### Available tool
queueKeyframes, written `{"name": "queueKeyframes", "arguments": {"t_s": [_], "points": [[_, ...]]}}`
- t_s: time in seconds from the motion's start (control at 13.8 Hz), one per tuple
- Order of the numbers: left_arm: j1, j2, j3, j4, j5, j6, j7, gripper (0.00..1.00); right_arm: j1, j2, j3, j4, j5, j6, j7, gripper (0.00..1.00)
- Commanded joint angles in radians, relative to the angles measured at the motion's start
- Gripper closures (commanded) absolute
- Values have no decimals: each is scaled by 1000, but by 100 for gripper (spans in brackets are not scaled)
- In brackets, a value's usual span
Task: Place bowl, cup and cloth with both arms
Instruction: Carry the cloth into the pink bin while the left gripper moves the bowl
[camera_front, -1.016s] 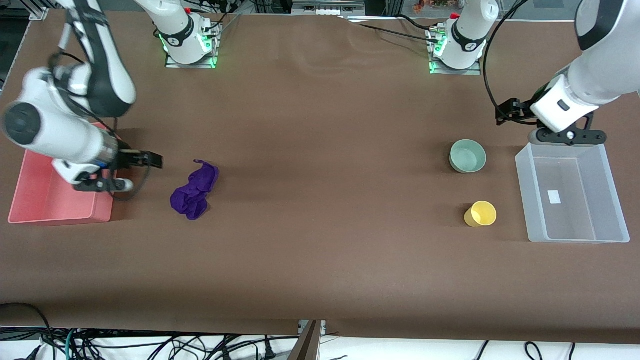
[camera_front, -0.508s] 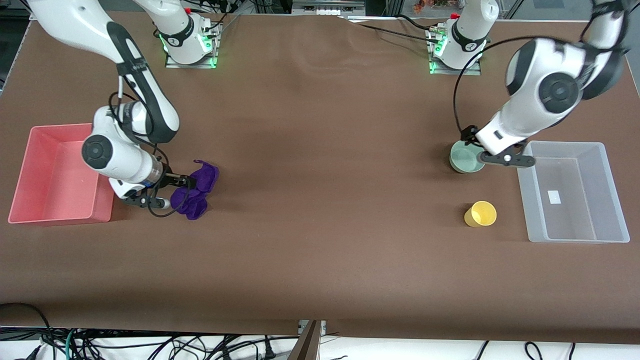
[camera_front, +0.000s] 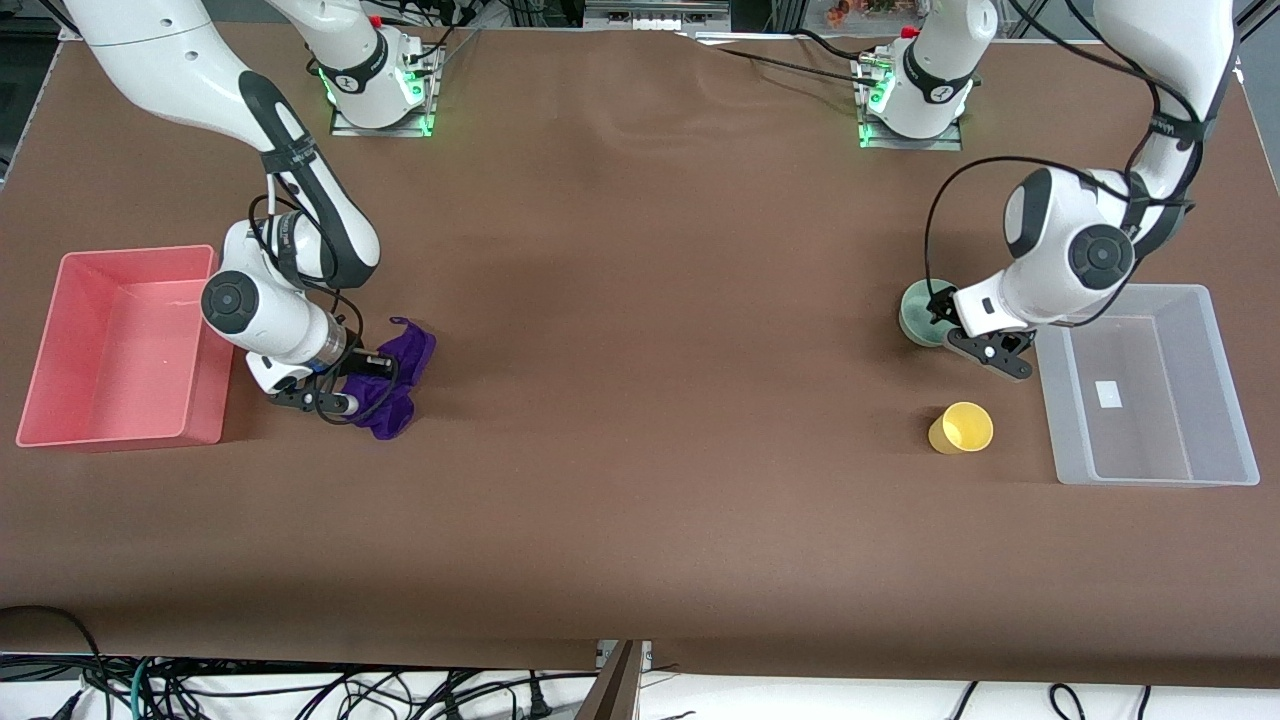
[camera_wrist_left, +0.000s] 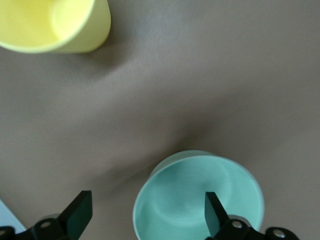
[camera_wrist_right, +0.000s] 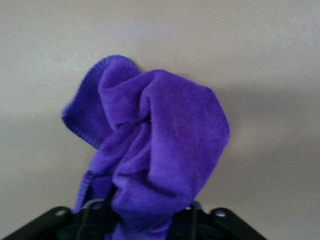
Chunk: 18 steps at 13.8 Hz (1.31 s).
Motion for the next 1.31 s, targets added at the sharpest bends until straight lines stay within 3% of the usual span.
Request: {"name": "queueKeyframes", "arguments": {"t_s": [0.0, 0.07, 0.15, 0.22, 0.36, 0.51, 0.73, 0.87, 1.09, 1.23], "points": [[15, 24, -9, -8, 14, 11, 62, 54, -1, -63, -9, 115, 7, -230, -12, 100], [15, 30, -9, -11, 14, 14, 65, 77, -6, -68, -17, 209, -2, -382, -28, 100], [13, 45, -9, -14, 14, 17, 65, 92, -6, -69, -46, 305, -2, -532, -76, 100], [13, 52, -9, -14, 14, 19, 65, 100, -6, -71, -74, 399, -2, -667, -142, 100], [15, 50, -9, -10, 14, 22, 105, 100, -6, -82, -143, 539, -9, -880, -286, 100], [16, 36, -8, -3, 14, 17, 146, 100, -8, -100, -233, 596, -69, -994, -458, 100], [16, -28, -8, 3, 14, -33, 160, 100, -21, -128, -363, 595, -103, -1008, -673, 100], [16, -75, -8, 62, 14, -166, 157, 100, -26, -111, -451, 576, -105, -996, -770, 100], [16, -83, 1, 264, 14, -470, 160, 100, -60, -95, -467, 460, -106, -878, -789, 100], [16, -80, 15, 378, 64, -599, 160, 100, -74, -89, -491, 356, -105, -752, -815, 100]]}}
